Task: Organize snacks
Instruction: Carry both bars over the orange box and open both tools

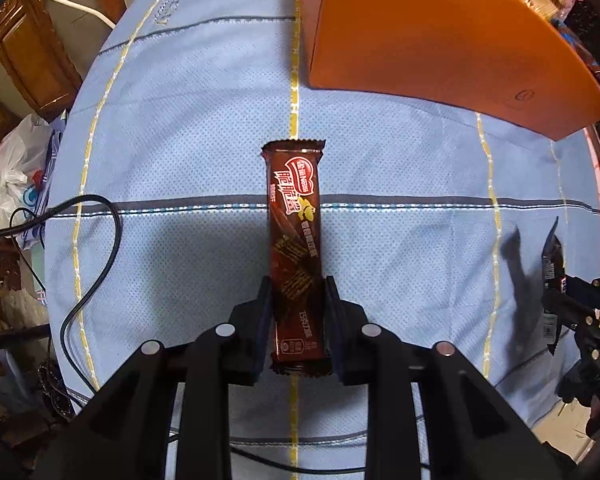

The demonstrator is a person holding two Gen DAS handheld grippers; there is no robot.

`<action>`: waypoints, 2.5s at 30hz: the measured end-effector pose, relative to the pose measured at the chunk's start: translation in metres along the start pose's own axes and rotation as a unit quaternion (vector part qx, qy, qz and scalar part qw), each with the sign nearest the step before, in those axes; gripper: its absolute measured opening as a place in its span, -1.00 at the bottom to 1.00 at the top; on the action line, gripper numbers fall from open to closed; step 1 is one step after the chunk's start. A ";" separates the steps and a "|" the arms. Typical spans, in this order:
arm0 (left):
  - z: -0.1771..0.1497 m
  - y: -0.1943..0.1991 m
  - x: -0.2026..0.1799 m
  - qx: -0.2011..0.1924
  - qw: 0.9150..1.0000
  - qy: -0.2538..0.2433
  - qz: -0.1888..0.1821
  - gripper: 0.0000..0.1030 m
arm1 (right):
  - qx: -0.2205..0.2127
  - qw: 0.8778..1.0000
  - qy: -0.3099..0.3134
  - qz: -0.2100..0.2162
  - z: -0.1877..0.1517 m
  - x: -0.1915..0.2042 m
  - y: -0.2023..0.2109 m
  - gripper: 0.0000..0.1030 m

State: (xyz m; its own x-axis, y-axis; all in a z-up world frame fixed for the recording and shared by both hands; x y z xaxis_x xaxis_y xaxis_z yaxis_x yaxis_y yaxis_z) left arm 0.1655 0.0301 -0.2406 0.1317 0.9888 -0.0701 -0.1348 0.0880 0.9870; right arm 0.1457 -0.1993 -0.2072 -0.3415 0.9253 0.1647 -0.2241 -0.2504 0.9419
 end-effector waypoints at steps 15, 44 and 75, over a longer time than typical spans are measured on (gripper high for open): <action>0.012 0.040 -0.014 -0.037 0.999 -0.022 -0.014 -0.55 | -0.063 0.998 -0.011 -0.008 0.011 0.022 0.045 -0.67; 0.016 0.074 -0.017 -0.075 0.997 -0.017 -0.010 -0.56 | -0.057 0.998 -0.010 0.001 0.020 0.027 0.037 -0.67; 0.233 0.137 -0.101 -0.156 0.986 -0.052 -0.008 -0.55 | -0.191 0.979 -0.057 -0.040 0.205 -0.055 0.109 -0.67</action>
State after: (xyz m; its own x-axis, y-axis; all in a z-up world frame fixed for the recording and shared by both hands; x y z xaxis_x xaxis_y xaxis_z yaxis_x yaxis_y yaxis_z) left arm 0.3627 -0.0854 -0.0641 0.2337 0.9708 -0.0544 -0.4246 0.1522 0.8925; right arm 0.3269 -0.2189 -0.0538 -0.2097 0.9667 0.1467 -0.5790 -0.2437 0.7781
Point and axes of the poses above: each gripper's, at about its wrist camera, not at the fingertips, and y roughly against the way its jaws point, x to its left, z to its top, the point moved 8 cm from there along -y, roughly the way its jaws point, and after that the axes turned 1 degree about -z, right-handed, at the moved point
